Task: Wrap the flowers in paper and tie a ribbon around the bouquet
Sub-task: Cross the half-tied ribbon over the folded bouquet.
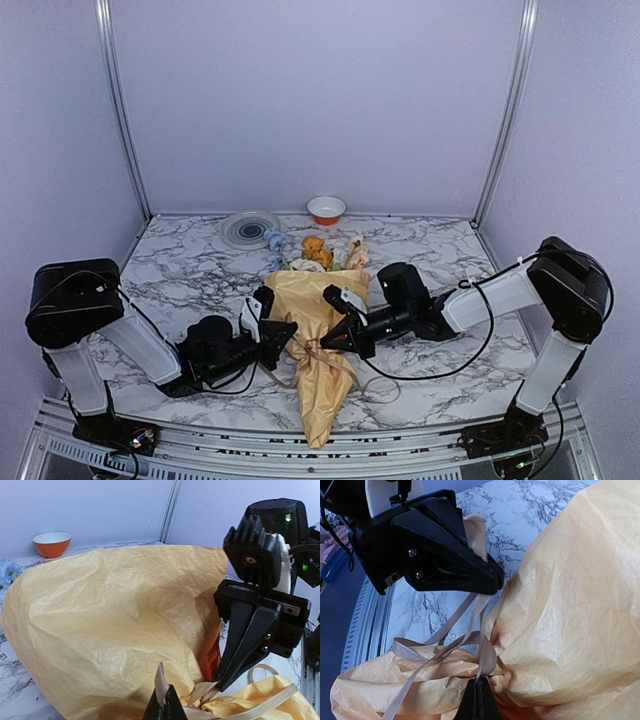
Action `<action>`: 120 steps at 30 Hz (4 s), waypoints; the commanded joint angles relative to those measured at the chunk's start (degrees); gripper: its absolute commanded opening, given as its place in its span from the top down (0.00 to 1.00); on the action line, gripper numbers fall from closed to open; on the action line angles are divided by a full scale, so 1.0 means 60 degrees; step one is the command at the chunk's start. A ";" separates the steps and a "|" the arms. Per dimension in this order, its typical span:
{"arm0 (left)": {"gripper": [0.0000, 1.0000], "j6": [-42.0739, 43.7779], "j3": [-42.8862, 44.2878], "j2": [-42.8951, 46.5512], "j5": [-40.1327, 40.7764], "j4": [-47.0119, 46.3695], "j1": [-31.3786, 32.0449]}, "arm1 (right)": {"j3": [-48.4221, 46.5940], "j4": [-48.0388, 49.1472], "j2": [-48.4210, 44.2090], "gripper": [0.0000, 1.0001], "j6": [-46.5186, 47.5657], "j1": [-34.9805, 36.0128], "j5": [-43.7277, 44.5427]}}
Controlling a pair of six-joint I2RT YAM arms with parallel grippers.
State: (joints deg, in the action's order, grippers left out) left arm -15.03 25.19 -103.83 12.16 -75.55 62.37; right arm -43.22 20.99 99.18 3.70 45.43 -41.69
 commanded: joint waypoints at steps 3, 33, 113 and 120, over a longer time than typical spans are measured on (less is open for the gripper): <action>0.99 -0.0836 0.0690 -0.0126 -0.0026 0.1865 -0.0464 | 0.0013 0.0768 -0.0099 1.00 -0.0426 -0.0072 -0.0025; 0.59 0.4955 0.1085 0.1856 -0.3189 0.5152 0.0353 | -0.0329 0.0090 0.0049 1.00 -0.0224 -0.0163 -0.0141; 0.97 0.2053 0.3756 -0.0132 -0.0376 0.8445 -0.0071 | -0.1920 -0.1645 0.0385 0.83 -0.0617 -0.0825 -0.0251; 0.97 0.1829 0.3587 -0.0155 -0.0451 0.8052 -0.0083 | -0.2117 -0.1683 0.1151 0.87 -0.0841 -0.0783 -0.0273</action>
State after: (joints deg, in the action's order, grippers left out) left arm -2.68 47.53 -104.22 9.56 -25.12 62.33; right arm -53.87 12.53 104.36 -0.14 40.91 -44.45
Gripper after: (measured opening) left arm 0.029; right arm 0.135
